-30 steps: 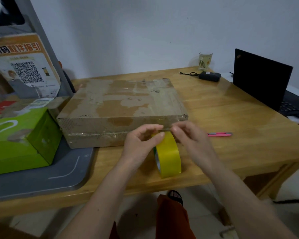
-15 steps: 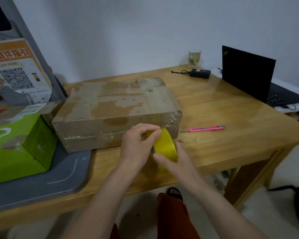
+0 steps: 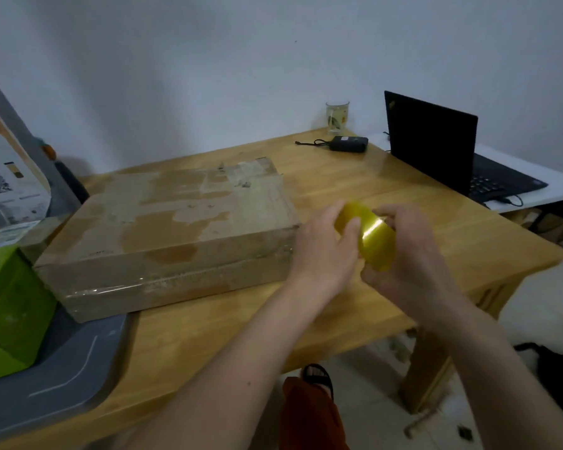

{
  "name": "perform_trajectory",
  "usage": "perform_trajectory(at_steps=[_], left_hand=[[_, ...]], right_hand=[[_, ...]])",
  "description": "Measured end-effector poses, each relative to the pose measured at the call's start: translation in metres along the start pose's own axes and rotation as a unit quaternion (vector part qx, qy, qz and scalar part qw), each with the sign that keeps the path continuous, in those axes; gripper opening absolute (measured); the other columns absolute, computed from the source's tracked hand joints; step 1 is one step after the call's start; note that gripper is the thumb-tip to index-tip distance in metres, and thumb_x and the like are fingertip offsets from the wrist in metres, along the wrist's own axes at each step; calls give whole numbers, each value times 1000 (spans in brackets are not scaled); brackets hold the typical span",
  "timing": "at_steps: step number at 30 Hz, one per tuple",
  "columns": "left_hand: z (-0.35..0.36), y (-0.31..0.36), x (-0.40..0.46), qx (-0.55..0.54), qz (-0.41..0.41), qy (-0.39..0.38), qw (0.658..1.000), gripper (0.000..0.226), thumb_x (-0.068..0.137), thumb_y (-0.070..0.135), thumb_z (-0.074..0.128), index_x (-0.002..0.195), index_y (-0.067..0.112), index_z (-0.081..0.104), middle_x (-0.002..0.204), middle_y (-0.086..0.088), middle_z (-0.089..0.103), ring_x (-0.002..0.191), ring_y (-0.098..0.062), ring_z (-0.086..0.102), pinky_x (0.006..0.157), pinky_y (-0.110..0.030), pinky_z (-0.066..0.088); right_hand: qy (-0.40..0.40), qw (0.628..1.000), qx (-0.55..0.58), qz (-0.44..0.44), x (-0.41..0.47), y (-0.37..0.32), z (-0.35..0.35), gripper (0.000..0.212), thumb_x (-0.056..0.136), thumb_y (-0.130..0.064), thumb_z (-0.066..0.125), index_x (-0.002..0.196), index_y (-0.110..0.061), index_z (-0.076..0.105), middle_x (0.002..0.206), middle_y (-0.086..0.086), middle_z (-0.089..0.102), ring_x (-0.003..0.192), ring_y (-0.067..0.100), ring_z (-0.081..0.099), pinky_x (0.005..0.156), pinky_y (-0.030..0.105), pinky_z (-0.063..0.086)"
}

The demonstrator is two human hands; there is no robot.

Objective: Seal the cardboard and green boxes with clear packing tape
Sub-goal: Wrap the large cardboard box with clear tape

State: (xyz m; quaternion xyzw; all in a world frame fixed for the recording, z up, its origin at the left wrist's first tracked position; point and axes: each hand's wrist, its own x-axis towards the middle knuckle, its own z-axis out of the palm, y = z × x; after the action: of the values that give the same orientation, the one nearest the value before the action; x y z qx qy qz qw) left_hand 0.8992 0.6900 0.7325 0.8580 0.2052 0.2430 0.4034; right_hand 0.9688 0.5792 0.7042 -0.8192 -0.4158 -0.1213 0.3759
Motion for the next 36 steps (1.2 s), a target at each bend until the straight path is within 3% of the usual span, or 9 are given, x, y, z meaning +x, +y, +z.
perform_trajectory(at_steps=[3,8,13,18,22,28,30,33,36], left_hand=[[30,10,26,-83,-57,-29,995,54,100,41,49,148,23,36,144,4,43,129,-17,43,107,-35,39],[66,-14,79,-280,-223,-26,933,47,91,55,56,118,17,62,108,1,65,95,-15,56,73,-28,42],[83,-46,114,-302,-338,-38,891,67,88,72,43,119,17,66,116,-2,68,107,-20,60,98,-37,47],[81,-66,133,-313,-399,12,862,55,99,49,42,132,8,57,128,-12,62,118,-30,58,101,-40,47],[74,-74,127,-324,-417,47,848,40,101,36,41,109,5,65,108,-12,65,101,-26,60,87,-31,46],[47,-34,80,-356,-350,97,861,25,95,10,44,73,17,55,80,-2,56,76,-17,48,72,-31,38],[38,-16,54,-330,-280,106,895,20,98,13,44,87,18,61,83,5,59,78,-11,51,71,-28,40],[23,-9,13,-234,-172,58,955,46,99,18,48,143,27,44,139,14,51,120,3,50,102,-27,41],[-8,-15,-24,-138,-63,45,987,60,94,32,51,149,37,30,153,24,28,128,21,32,112,-22,32]], right_hand=[[8,991,-135,1,45,14,-11,62,63,-6,84,116,-6,52,106,8,50,96,25,44,76,34,39],[-102,950,-287,-65,108,29,0,51,87,-14,61,134,-25,43,129,1,46,123,22,38,99,38,31],[-228,919,-306,-99,151,41,38,35,85,-6,62,115,-22,55,120,1,51,110,22,48,80,31,34],[-338,905,-249,-71,177,36,56,36,80,-4,72,109,-24,65,118,-2,58,109,20,53,84,33,42],[-361,895,-242,-97,180,25,64,36,78,-8,77,108,-25,68,109,-3,55,102,18,53,80,31,46],[-350,870,-307,-163,174,17,81,26,86,0,59,106,-15,63,112,4,64,106,25,58,78,32,39],[-348,857,-332,-183,170,7,88,25,95,-5,47,114,-11,61,116,7,63,110,26,58,79,32,38],[-333,848,-359,-203,165,-1,96,27,98,-11,44,122,-10,57,121,9,62,114,26,57,85,31,40],[-369,838,-371,-157,167,7,88,45,90,-8,58,133,-16,46,129,9,58,121,27,52,101,34,35]])
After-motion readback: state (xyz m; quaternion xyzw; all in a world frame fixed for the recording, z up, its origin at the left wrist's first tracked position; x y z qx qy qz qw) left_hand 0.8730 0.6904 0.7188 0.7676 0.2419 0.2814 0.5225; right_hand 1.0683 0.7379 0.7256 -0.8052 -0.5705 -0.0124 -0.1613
